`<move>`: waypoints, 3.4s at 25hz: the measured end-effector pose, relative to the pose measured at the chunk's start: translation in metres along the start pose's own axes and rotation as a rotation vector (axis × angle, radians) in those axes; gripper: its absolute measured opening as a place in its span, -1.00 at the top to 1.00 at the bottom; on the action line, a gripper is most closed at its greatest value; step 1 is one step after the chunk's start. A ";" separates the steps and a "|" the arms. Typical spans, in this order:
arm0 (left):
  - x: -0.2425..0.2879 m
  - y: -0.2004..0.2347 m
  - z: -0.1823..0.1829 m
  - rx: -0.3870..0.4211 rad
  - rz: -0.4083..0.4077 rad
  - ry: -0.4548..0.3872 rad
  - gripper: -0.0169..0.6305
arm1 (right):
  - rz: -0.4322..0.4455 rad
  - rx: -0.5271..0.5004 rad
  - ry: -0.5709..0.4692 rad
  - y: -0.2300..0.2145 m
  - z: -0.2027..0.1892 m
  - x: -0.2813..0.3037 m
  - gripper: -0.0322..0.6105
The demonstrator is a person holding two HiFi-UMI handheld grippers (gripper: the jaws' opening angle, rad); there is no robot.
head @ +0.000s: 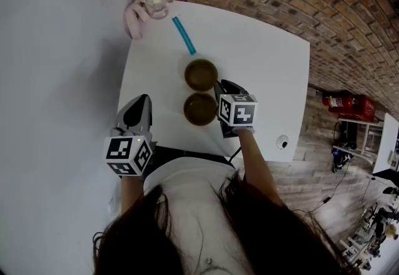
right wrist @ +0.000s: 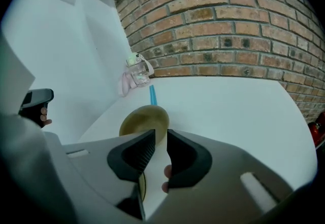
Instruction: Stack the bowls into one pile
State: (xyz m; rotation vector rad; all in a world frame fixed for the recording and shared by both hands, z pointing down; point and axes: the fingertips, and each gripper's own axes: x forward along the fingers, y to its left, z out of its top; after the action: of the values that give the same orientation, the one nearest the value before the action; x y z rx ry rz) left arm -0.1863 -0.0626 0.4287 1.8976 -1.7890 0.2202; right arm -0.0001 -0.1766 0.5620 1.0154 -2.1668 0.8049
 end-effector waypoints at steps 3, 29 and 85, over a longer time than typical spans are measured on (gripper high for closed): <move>0.003 0.003 0.001 -0.005 0.011 0.004 0.94 | 0.007 0.010 0.009 -0.001 0.001 0.007 0.66; 0.035 0.017 0.005 -0.015 0.032 0.057 0.94 | 0.033 0.073 0.073 -0.006 0.003 0.047 0.72; -0.003 -0.010 0.014 0.037 -0.053 -0.021 0.94 | 0.023 0.233 -0.092 -0.002 0.013 -0.021 0.83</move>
State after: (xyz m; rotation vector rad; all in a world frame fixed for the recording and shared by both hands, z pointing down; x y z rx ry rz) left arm -0.1799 -0.0665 0.4132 1.9774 -1.7575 0.2161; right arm 0.0088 -0.1774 0.5391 1.1640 -2.2020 1.0600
